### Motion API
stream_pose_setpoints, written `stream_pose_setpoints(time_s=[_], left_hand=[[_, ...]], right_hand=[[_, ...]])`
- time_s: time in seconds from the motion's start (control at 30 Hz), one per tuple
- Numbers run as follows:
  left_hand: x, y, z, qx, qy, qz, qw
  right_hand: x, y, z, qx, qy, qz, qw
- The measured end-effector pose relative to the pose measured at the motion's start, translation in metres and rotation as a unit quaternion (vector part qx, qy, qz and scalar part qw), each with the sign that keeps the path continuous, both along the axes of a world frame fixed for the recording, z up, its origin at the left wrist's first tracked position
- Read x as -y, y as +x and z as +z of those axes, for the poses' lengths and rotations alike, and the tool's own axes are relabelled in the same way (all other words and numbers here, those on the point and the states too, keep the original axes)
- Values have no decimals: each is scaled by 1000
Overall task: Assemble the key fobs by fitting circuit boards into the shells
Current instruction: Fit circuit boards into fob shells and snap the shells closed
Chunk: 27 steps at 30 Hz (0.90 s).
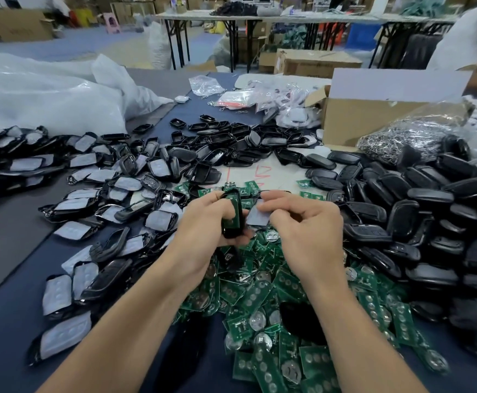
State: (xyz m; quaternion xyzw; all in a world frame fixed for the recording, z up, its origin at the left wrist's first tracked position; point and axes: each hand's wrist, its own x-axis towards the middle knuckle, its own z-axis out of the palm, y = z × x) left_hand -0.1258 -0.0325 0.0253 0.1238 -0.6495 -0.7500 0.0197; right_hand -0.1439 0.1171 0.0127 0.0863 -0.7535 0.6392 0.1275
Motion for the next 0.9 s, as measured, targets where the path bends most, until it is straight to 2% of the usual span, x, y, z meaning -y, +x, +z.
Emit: stream_pose_setpoints(time_s=[0.23, 0.37, 0.47, 0.53, 0.6, 0.67, 0.77, 0.9], left_hand=[[4, -1, -6, -7, -49, -36, 998], [4, -3, -7, -14, -63, -26, 998], [1, -3, -9, -23, -83, -21, 996], [0, -3, -9, -32, -69, -14, 997], [1, -4, -8, -40, -43, -19, 998], [3, -4, -5, -38, 22, -49, 998], [5, -5, -2, -34, 83, -100, 991], [5, -5, -2, -33, 86, -108, 990]], right_hand=[[6, 7, -3, -34, 51, 20, 998], [8, 3, -10, -82, 95, -16, 992], [9, 2, -11, -47, 41, -2, 998], [9, 1, -8, -14, -46, 8, 999], [5, -2, -4, 62, -168, 39, 983], [0, -6, -2, 158, -251, 102, 950], [-4, -7, -1, 233, -286, 204, 907], [-9, -9, -4, 229, -284, 282, 887]])
